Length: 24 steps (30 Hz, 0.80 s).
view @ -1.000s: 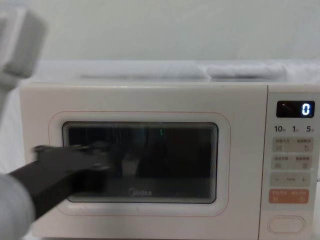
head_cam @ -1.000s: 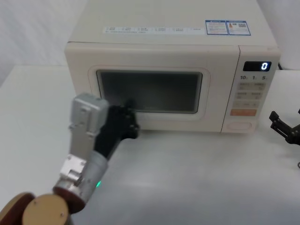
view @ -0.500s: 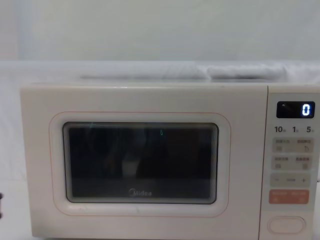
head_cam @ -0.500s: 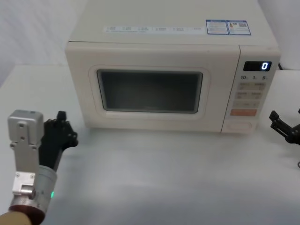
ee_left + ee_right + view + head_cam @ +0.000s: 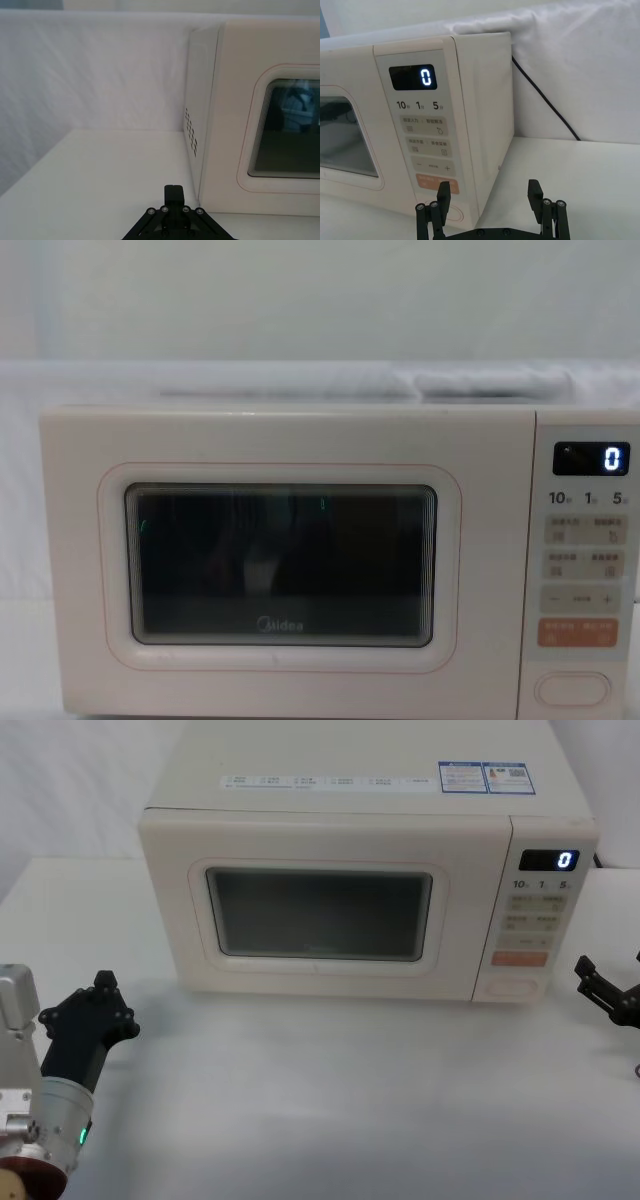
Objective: Press the button to open the microwave door with one hand; close the microwave door with the other hand.
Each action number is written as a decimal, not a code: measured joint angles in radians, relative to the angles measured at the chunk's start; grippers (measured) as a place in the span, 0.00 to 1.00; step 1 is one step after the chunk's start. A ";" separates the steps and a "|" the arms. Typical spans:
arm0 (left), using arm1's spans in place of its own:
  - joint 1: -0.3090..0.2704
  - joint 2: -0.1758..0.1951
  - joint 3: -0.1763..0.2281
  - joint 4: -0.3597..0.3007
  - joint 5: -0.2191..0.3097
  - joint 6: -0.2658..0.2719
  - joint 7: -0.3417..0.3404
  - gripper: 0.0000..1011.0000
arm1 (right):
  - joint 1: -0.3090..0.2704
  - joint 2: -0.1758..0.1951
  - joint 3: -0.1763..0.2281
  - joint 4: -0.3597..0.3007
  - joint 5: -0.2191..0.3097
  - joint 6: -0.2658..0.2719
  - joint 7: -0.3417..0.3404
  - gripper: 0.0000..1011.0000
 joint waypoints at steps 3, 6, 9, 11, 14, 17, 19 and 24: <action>-0.005 -0.005 -0.004 0.009 -0.006 0.000 -0.016 0.00 | 0.000 0.000 0.000 0.000 0.000 0.000 0.000 0.99; -0.010 -0.010 -0.006 0.019 -0.007 0.001 -0.031 0.00 | 0.000 0.000 0.000 0.000 0.000 0.000 0.000 0.99; -0.016 -0.017 -0.007 0.025 -0.001 0.003 -0.041 0.00 | 0.000 0.000 0.000 0.000 0.000 0.000 0.000 0.99; -0.019 -0.021 -0.006 0.027 0.005 0.005 -0.042 0.00 | 0.000 0.000 0.000 0.000 0.000 0.000 0.000 0.99; -0.021 -0.023 -0.005 0.029 0.009 0.007 -0.044 0.00 | 0.000 0.000 0.000 0.000 0.000 0.000 0.000 0.99; -0.020 -0.023 -0.006 0.029 0.008 0.007 -0.044 0.00 | 0.000 0.000 0.000 0.000 0.000 0.000 0.000 0.99; -0.020 -0.022 -0.006 0.029 0.008 0.007 -0.044 0.00 | 0.000 0.000 0.000 0.000 0.000 0.000 0.000 0.99; -0.020 -0.021 -0.006 0.029 0.006 0.007 -0.045 0.00 | 0.000 0.000 0.000 0.000 0.000 0.000 0.000 0.99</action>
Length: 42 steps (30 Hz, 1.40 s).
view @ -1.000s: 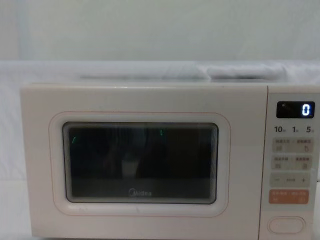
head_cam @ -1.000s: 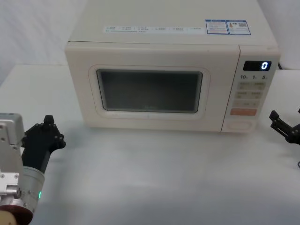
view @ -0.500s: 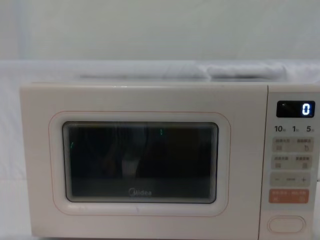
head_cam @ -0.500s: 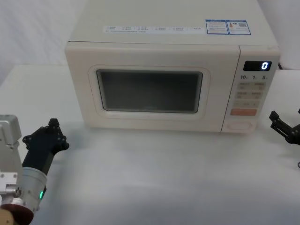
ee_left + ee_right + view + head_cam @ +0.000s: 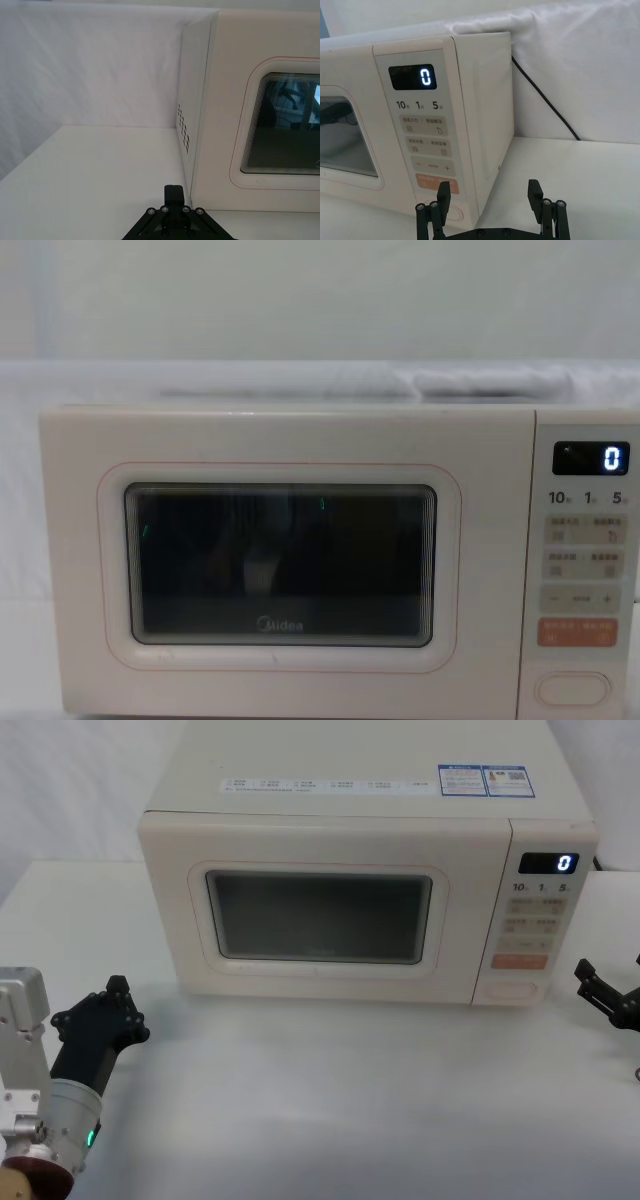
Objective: Press the button to open the microwave door with one hand; close the microwave door with the other hand.
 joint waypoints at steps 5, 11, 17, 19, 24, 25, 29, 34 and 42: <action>0.001 0.000 0.000 0.000 -0.001 0.000 0.000 0.01 | 0.000 0.000 0.000 0.000 0.000 0.000 0.000 0.99; 0.001 0.001 -0.001 0.000 -0.002 0.000 0.000 0.18 | 0.000 0.000 0.000 0.000 0.000 0.000 0.000 0.99; 0.001 0.001 -0.001 -0.001 -0.003 -0.001 0.000 0.33 | 0.000 0.000 0.000 0.000 0.000 0.000 0.000 0.99; 0.001 0.002 -0.001 -0.001 -0.004 -0.001 0.000 0.41 | 0.000 0.000 0.000 0.000 0.000 0.000 0.000 0.99; 0.001 0.002 -0.001 -0.001 -0.004 -0.001 0.000 0.57 | 0.000 0.000 0.000 0.000 0.000 0.000 0.000 0.99; 0.001 0.002 -0.001 -0.001 -0.004 -0.001 0.000 0.61 | 0.000 0.000 0.000 0.000 0.000 0.000 0.000 0.99; 0.001 0.002 -0.001 -0.001 -0.004 -0.001 0.000 0.75 | 0.000 0.000 0.000 0.000 0.000 0.000 0.000 0.99; 0.001 0.002 -0.001 -0.001 -0.004 -0.001 0.000 0.87 | 0.000 0.000 0.000 0.000 0.000 0.000 0.000 0.99; 0.001 0.002 -0.001 -0.001 -0.004 -0.001 0.000 0.99 | 0.000 0.000 0.000 0.000 0.000 0.000 0.000 0.99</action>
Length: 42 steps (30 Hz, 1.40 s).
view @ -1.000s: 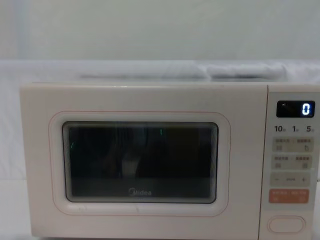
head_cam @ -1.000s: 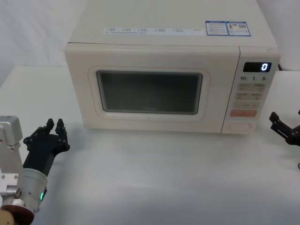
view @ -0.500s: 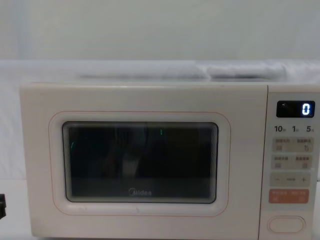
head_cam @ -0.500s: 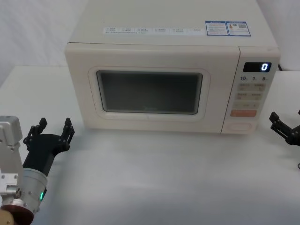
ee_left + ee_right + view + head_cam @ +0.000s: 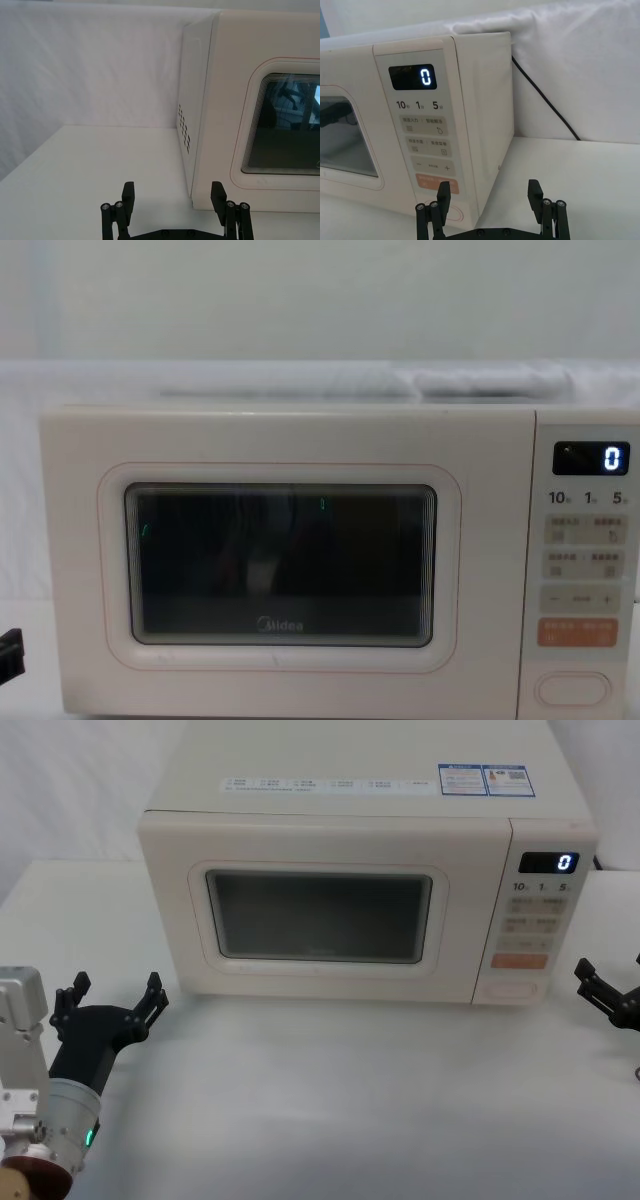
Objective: Press the button to open the microwave door with one hand; close the microwave door with the other hand.
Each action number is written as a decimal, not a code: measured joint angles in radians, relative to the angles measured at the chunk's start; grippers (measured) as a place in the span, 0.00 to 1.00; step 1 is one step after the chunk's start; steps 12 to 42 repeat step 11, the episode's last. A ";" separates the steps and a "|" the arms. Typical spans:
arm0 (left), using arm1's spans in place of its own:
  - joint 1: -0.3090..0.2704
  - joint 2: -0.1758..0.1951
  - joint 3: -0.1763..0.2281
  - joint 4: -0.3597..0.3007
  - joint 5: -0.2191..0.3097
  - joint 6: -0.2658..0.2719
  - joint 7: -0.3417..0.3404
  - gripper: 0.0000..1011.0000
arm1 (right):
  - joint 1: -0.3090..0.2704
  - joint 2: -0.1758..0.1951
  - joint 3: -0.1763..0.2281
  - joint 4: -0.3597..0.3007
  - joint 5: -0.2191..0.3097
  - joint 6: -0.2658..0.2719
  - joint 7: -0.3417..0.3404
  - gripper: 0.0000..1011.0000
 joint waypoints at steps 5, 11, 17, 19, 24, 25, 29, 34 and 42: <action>0.000 0.000 0.000 0.000 0.000 0.000 0.000 0.99 | 0.000 0.000 0.000 0.000 0.000 0.000 0.000 0.99; 0.000 0.000 0.000 0.000 0.000 0.000 0.000 0.99 | 0.000 0.000 0.000 0.000 0.000 0.000 0.000 0.99; 0.000 0.000 0.000 0.000 0.000 0.000 0.000 0.99 | 0.000 0.000 0.000 0.000 0.000 0.000 0.000 0.99; 0.000 0.000 0.000 0.000 0.000 0.000 0.000 0.99 | 0.000 0.000 0.000 0.000 0.000 0.000 0.000 0.99; 0.000 0.000 0.000 0.000 0.000 0.000 0.000 0.99 | 0.000 0.000 0.000 0.000 0.000 0.000 0.000 0.99; 0.000 0.000 0.000 0.000 0.000 0.000 0.000 0.99 | 0.000 0.000 0.000 0.000 0.000 0.000 0.000 0.99; 0.000 0.000 0.000 0.000 0.000 0.000 0.000 0.99 | 0.000 0.000 0.000 0.000 0.000 0.000 0.000 0.99; 0.000 0.000 0.000 0.000 0.000 0.000 0.000 0.99 | 0.000 0.000 0.000 0.000 0.000 0.000 0.000 0.99; 0.000 0.000 0.000 0.000 0.000 0.000 0.000 0.99 | 0.000 0.000 0.000 0.000 0.000 0.000 0.000 0.99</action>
